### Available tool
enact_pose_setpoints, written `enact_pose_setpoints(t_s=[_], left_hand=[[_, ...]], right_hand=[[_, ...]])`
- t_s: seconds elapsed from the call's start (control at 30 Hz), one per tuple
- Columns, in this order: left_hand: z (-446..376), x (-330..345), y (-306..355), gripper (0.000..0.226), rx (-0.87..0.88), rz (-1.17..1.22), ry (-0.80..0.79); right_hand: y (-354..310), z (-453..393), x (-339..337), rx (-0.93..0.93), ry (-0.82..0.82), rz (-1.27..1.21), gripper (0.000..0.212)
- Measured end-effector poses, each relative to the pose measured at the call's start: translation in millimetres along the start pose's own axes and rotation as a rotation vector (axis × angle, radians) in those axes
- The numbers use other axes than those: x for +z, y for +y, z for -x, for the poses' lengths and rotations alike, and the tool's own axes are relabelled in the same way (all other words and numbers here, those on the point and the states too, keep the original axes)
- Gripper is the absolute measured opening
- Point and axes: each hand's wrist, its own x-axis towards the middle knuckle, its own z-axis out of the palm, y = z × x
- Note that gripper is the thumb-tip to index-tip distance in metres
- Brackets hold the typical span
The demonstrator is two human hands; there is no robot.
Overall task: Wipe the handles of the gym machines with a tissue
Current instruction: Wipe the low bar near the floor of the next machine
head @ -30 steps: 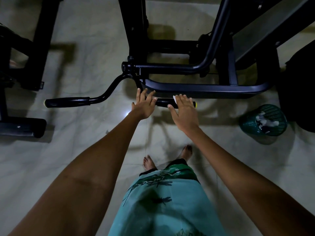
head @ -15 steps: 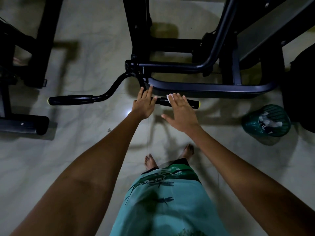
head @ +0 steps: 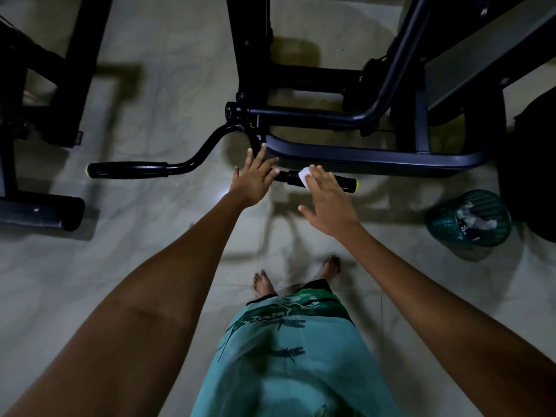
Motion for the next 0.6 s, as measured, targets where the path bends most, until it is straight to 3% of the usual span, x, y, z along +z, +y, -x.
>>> enact_pose_setpoints(t_s=[0.1,0.3,0.6], left_hand=[[-1,-2,2,0.045,-0.023,0.055,-0.034],[0,-2,0,0.045,-0.01,0.243,-0.012],[-2,-7,5,0.041,-0.011,0.483,-0.057]], right_hand=[[-6,-14,-3,0.076,-0.041,-0.035,0.077],[-8,2,5,-0.052,-0.105,0.097,0.087],[-20,-2,16,-0.053,-0.098,0.272,0.098]])
